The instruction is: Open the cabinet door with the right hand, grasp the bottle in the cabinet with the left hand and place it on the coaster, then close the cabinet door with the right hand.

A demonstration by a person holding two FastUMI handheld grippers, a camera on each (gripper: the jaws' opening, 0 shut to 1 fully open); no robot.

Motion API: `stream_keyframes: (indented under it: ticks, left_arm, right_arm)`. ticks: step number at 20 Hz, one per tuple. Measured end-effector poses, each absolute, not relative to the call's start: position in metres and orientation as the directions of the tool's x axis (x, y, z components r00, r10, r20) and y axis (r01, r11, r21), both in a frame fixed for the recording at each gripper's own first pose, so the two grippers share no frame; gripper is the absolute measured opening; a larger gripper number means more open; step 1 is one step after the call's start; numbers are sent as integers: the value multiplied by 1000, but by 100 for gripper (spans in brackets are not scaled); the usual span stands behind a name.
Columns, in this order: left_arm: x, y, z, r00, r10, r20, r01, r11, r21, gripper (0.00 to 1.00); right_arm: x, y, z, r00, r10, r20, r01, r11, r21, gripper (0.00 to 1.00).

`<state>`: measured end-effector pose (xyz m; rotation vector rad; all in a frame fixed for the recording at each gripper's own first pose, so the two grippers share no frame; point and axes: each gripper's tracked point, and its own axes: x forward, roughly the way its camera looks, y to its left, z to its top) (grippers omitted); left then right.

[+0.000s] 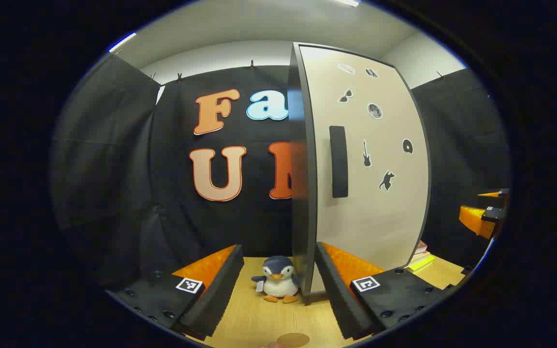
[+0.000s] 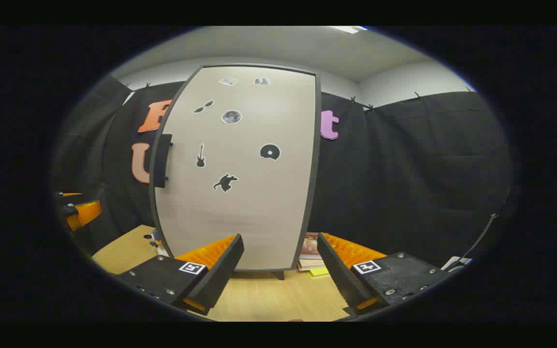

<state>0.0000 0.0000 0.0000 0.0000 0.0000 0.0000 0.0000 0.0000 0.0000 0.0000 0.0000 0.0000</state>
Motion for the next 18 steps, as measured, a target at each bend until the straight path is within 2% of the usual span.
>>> stream_keyframes:
  ticks: [6, 18]
  left_arm:
    - [-10, -6, 26, 998, 21, 57, -21, 1000, 1, 96]
    - [0, -2, 23, 999, 29, 38, -27, 999, -40, 97]
  right_arm:
    - [6, 7, 20, 998, 42, 48, -42, 999, -11, 95]
    - [10, 22, 29, 996, 47, 70, -46, 999, -13, 95]
